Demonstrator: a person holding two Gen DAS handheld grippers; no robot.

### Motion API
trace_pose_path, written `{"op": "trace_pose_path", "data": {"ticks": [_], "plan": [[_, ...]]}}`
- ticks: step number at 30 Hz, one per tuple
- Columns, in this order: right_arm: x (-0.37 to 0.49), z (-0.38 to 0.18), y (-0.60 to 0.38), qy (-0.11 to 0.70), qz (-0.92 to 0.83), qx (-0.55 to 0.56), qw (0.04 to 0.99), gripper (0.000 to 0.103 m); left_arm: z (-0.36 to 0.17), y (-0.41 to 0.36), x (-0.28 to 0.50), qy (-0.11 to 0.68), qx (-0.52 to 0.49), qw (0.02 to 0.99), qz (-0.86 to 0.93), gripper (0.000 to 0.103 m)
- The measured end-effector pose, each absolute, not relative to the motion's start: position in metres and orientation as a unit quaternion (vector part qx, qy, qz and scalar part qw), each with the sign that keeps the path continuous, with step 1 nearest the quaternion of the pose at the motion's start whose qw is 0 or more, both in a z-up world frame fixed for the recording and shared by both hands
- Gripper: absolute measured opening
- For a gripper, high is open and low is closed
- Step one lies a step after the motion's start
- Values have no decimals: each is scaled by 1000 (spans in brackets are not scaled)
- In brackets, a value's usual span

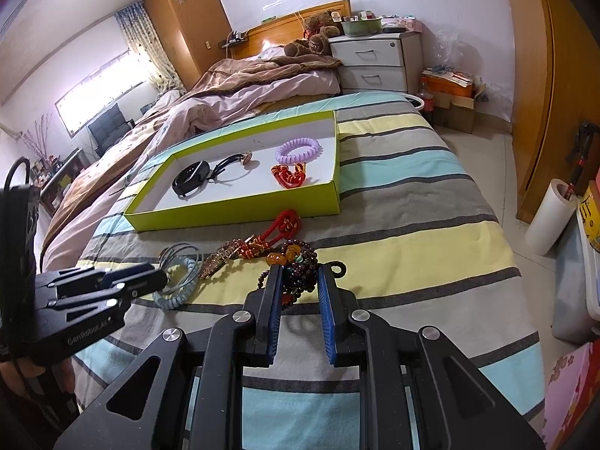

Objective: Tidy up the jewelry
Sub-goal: 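Lift the blue coil cord with the left tool while the right tool grips a bracelet, then carry the grey cable and dark beaded bracelet into the yellow box, open both tools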

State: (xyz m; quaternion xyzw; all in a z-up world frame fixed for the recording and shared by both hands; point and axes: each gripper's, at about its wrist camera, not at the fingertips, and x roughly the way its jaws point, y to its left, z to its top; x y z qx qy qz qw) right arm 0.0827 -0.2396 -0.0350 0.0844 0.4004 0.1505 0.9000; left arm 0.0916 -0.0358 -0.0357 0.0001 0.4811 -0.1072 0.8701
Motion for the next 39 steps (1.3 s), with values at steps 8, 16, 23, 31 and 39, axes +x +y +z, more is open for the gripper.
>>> {"op": "trace_pose_path", "data": {"ticks": [8,16,23,31,39], "plan": [[81,-33,-241,398,147,87,901,19,-32,-18,74,484,-21,866,-127,5],[80,-32,-240,397,146,84,902,19,-16,-25,87,458,-47,875,-148,10],[80,-32,-239,399,149,82,901,19,-33,-44,101,476,6,871,-123,10],[80,-33,-237,400,148,83,900,19,-35,-55,105,479,57,869,-110,17],[80,-34,-236,400,147,84,901,19,-35,-62,104,474,66,871,-113,21]]}}
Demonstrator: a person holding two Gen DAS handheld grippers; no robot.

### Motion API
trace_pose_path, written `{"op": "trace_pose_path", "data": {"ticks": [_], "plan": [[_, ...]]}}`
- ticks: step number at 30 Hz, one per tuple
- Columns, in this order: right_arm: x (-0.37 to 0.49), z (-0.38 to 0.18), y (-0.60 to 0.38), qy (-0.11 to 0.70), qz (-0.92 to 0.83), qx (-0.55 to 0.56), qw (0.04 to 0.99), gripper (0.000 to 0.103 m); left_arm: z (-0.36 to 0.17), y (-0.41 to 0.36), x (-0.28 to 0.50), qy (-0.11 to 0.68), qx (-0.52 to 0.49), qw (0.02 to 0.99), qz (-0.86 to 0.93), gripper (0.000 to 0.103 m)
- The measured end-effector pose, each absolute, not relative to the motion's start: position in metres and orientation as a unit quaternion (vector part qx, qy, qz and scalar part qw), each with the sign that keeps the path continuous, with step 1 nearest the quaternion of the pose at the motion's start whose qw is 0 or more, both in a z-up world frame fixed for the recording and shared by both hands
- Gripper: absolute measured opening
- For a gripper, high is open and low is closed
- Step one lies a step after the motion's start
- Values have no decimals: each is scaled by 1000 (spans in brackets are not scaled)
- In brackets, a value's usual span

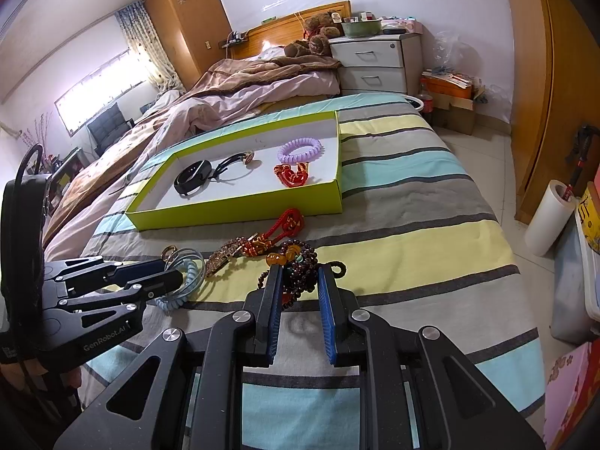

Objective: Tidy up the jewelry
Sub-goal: 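Carry the grey cable and dark beaded bracelet into the yellow box, open both tools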

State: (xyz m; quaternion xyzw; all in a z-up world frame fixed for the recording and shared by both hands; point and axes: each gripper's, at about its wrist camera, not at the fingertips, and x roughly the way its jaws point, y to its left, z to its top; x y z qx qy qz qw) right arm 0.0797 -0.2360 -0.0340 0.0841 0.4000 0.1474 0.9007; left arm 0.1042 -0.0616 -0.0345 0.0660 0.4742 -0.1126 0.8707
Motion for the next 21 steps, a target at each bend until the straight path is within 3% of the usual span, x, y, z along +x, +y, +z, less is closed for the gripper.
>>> {"op": "trace_pose_path", "data": {"ticks": [1,2,21], "plan": [[80,-34,-236,400,147,85,901,19,-35,-61,105,473,69,872,-108,11],[79,-34,-236,400,147,85,900,19,-34,-60,104,472,70,872,-106,7],[78,-16,-233,387,148,78,907,19,15,-22,94,417,-16,900,-128,7]]}}
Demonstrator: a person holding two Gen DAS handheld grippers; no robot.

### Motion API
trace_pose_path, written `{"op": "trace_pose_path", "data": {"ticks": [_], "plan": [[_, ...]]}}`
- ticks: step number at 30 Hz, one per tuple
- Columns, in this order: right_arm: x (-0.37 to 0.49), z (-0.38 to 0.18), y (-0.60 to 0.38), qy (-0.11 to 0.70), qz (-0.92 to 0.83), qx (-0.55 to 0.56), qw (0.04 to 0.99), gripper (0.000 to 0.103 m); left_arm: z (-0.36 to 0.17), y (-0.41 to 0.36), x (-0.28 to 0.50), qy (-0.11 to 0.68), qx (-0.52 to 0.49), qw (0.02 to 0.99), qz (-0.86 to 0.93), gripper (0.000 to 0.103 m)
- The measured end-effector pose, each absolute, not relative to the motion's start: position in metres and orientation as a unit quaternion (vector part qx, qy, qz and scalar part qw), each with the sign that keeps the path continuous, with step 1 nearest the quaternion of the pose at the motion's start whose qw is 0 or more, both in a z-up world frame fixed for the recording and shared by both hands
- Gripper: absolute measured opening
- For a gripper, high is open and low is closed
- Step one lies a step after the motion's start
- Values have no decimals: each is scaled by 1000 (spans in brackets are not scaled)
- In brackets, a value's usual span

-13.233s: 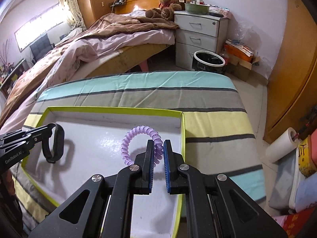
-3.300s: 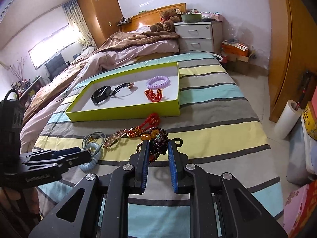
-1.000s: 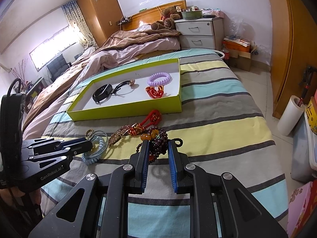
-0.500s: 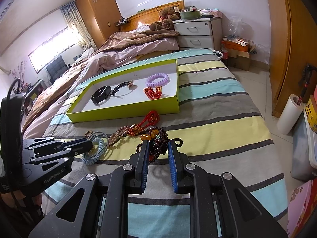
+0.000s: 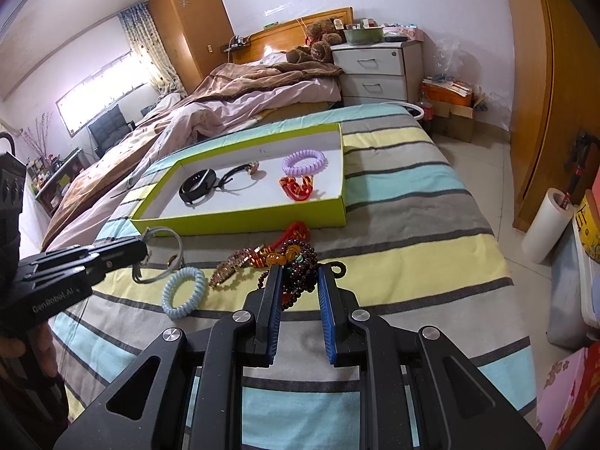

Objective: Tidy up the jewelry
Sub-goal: 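Carry the grey cable and dark beaded bracelet into the yellow box, open both tools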

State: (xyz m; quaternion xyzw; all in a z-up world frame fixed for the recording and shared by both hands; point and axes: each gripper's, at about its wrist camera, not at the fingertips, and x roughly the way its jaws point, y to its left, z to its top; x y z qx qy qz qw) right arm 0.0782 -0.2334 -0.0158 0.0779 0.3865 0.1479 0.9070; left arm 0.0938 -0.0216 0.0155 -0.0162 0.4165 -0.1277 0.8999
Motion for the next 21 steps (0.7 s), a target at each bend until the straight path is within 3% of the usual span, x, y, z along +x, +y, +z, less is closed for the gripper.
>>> {"op": "trace_pose_path", "data": {"ticks": [11,21], "plan": [[111,19,-213,363,169,58,914,19,29,18,131,409,-33,907,-97,7],[178,1,-178,404,187,42,895,19,7,46,180,434,-38,897,-78,7]]}}
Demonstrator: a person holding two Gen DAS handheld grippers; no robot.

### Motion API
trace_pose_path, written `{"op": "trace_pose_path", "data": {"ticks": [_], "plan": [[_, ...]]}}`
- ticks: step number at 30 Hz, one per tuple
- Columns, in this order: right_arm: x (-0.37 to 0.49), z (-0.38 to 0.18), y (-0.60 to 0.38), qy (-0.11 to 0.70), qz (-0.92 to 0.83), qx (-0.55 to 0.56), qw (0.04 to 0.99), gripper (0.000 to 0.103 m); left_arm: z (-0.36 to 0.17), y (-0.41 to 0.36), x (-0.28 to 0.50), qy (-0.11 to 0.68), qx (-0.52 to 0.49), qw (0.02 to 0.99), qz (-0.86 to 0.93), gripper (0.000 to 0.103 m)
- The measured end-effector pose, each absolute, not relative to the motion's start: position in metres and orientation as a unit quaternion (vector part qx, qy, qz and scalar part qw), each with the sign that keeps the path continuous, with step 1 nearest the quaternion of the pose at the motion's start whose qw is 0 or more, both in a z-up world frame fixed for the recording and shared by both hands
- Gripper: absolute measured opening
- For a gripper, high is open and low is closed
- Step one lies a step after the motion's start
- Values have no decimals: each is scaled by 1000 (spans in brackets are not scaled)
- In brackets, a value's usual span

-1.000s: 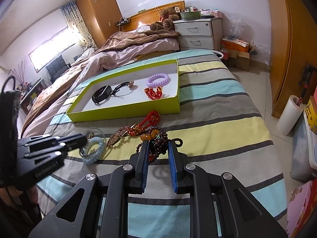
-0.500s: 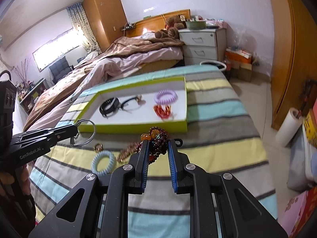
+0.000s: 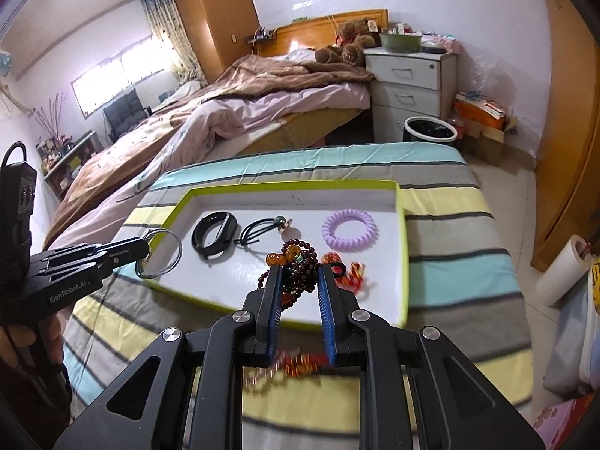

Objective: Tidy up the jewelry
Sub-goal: 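Carry the grey cable and dark beaded bracelet into the yellow box, open both tools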

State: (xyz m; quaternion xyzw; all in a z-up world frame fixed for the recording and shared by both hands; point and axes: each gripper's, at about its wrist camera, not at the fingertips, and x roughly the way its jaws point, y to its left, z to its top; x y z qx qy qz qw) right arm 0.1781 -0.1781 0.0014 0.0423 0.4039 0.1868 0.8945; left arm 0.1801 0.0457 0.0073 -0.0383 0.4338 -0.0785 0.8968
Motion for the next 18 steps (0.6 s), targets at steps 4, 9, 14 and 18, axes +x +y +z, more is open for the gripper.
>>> {"op": "trace_pose_path", "data": {"ticks": [4,9,14,18], "plan": [[196,-13,-167,423,192,40,885,19,-10,48,194,452,-35,888,-78,7],[209,-28,-158,443,196,29,874,19,-24,47,203,467,-38,880,-76,7],[215,-36,-156,451,192,19,871,19,-33,46,206,475,-31,877,-69,7],[216,-37,-154,452,186,8,872,19,-35,48,207,477,-38,875,-69,8]]}}
